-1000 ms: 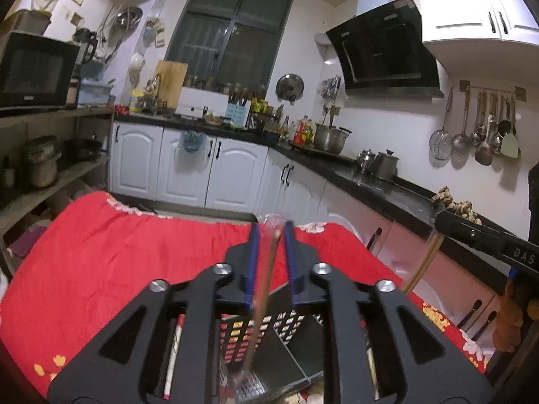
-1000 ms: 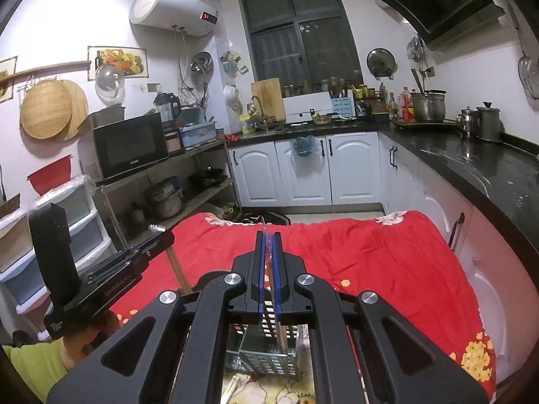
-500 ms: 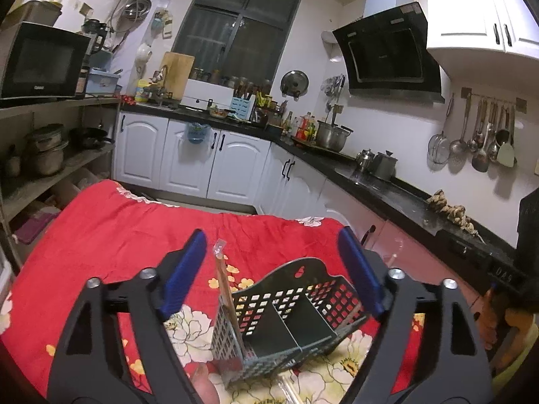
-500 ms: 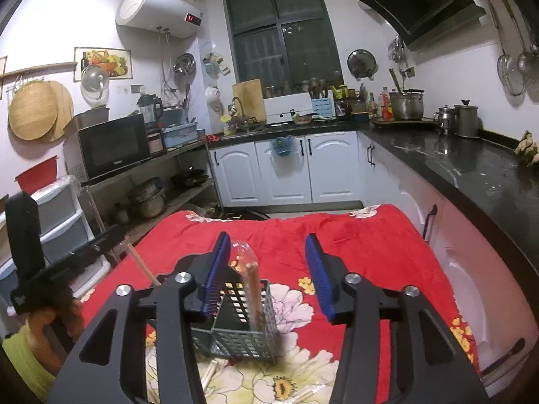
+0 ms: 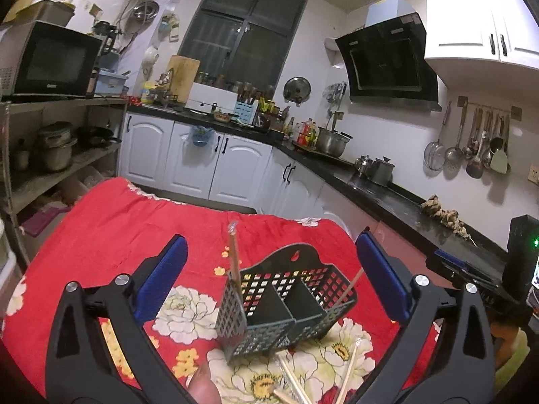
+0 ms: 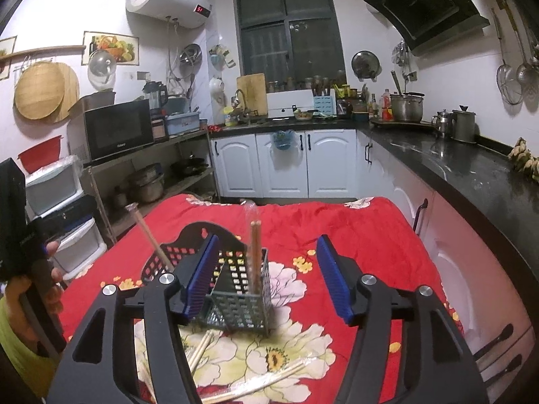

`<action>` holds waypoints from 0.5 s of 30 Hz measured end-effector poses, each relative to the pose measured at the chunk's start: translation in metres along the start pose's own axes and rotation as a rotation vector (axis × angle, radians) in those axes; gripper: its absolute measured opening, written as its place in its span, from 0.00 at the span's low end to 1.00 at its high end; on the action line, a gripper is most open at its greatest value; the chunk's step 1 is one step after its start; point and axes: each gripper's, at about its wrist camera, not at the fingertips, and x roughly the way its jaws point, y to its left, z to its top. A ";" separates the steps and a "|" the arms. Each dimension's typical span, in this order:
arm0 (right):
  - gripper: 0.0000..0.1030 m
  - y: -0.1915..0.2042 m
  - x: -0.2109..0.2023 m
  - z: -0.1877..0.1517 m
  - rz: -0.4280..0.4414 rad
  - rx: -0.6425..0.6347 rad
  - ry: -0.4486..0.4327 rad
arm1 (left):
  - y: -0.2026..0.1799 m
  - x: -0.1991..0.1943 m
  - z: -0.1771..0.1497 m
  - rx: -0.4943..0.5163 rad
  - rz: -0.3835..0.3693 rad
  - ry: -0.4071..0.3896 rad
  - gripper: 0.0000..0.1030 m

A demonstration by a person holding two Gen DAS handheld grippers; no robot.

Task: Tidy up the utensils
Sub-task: 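Withdraw both open tools back toward the chopstick pile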

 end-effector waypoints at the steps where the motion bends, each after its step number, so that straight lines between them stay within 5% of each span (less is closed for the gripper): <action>1: 0.57 0.001 -0.001 -0.001 0.002 -0.003 0.001 | 0.000 -0.002 -0.001 -0.005 0.003 0.003 0.90; 15: 0.57 0.020 -0.017 -0.032 0.020 -0.054 0.062 | 0.011 -0.022 -0.031 -0.054 0.018 0.084 0.90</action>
